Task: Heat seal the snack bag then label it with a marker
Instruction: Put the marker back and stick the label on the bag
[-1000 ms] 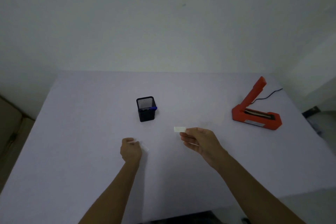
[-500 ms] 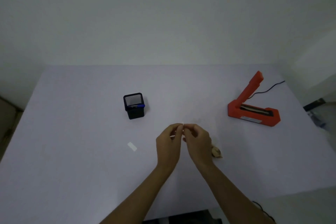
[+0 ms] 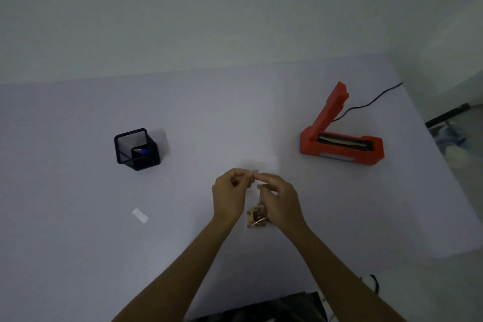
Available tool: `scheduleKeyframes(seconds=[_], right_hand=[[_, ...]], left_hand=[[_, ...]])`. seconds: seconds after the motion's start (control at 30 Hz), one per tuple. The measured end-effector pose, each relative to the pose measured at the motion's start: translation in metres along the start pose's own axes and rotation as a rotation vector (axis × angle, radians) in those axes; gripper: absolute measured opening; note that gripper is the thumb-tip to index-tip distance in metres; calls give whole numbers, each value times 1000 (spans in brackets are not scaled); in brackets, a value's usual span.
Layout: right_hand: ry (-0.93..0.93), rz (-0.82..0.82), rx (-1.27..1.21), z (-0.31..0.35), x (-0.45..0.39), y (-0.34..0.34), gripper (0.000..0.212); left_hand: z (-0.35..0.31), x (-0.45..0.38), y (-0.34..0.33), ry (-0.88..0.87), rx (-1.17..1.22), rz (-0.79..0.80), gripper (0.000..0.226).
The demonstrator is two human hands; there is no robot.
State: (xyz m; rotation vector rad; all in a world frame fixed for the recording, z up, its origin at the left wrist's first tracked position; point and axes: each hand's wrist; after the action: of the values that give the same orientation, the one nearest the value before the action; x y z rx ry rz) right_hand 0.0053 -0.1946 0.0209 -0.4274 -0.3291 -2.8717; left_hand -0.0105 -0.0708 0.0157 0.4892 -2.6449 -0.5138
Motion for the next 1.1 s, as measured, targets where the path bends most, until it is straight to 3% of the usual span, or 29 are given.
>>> scheduleKeyframes(seconds=[0.27,0.43,0.77,1.1], right_hand=[[-368,-81,-156,-41,-44,33,22],[-402,-79,-120,-58,-63,38,12],[-372,-5,148,-72,-86,33,11],[-383,-18,168,-75,-87,27,12]], left_hand=[[20,-32,-42,276,22,113,15],[35,-44,-56,380,-19,71,14],[51,-51,-58,274,-339,61,12],[56,-56,-59,244,-392,54,10]])
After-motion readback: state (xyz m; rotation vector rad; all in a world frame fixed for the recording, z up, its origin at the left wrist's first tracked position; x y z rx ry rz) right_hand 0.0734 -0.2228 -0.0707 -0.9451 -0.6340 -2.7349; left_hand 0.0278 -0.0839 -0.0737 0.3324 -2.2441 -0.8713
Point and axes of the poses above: each hand's wrist, its own x-axis away from the middle knuckle, its own y-axis out of the back of the hand, z = x × y, and after that the axes turned 11 degrees about -x, right-handed
